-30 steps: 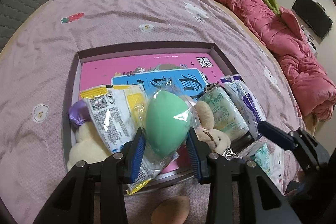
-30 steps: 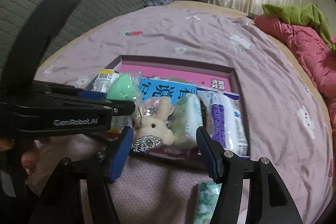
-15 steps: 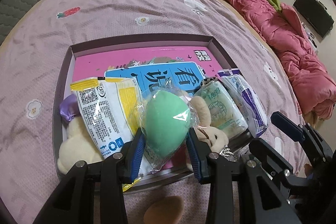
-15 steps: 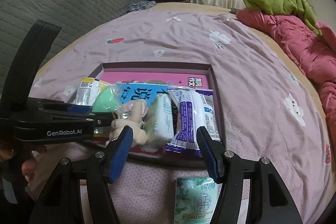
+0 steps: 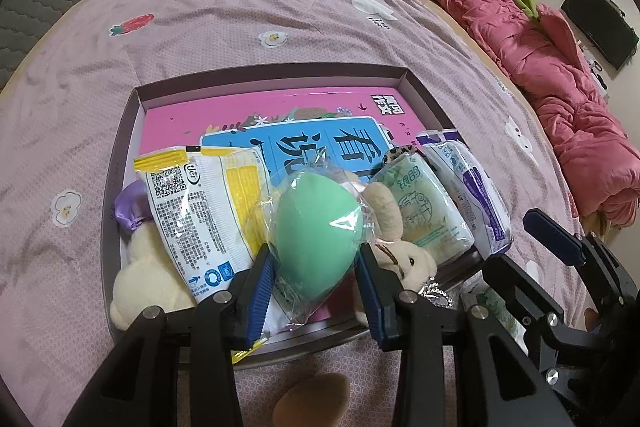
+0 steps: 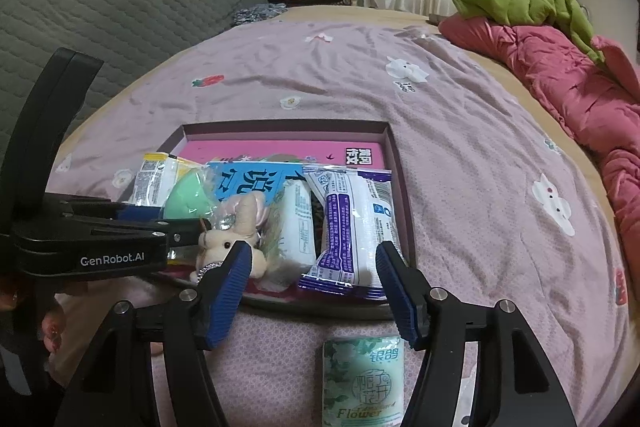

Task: Organize soft objects
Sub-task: 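Open the right tool to release the bunny while the left tool releases the green sponge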

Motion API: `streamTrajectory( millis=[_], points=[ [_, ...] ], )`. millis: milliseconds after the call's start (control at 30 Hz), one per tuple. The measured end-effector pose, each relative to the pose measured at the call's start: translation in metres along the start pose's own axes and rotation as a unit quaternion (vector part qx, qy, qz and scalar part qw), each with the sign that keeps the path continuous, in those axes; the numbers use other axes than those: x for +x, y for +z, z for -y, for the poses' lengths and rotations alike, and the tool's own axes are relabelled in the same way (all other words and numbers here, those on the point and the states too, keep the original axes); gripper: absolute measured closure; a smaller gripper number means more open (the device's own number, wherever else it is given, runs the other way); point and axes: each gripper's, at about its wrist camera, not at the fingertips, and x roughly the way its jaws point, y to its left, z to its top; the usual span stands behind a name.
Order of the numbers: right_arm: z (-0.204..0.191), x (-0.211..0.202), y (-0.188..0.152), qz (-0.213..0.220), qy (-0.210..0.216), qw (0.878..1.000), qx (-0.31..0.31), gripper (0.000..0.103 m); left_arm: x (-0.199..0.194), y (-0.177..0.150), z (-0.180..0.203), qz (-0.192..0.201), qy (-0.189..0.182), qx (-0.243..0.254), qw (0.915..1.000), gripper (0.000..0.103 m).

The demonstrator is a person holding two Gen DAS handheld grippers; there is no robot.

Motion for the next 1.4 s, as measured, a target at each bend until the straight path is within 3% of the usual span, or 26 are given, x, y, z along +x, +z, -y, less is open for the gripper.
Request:
streamTrajectory(
  millis=[633, 1000, 1133, 1400],
  points=[
    [0.005, 0.002, -0.001, -0.003, -0.007, 1.000, 0.005, 0.034, -0.004, -0.001, -0.001, 0.008, 0.003, -0.011, 0.9999, 0.061],
    [0.005, 0.001, 0.003, -0.001, -0.011, 1.000, 0.001, 0.033, -0.010, 0.000, -0.006, 0.017, -0.004, -0.023, 0.9996, 0.051],
    [0.003, 0.000, 0.006, 0.002, -0.012, 1.000, 0.002, 0.033, -0.016, 0.001, -0.003, 0.030, 0.023, -0.016, 0.9992, 0.049],
    [0.001, -0.002, 0.010, 0.004, -0.017, 1.000, -0.001, 0.033, -0.020, 0.001, -0.005, 0.028, 0.029, -0.025, 0.9989, 0.049]
  ],
)
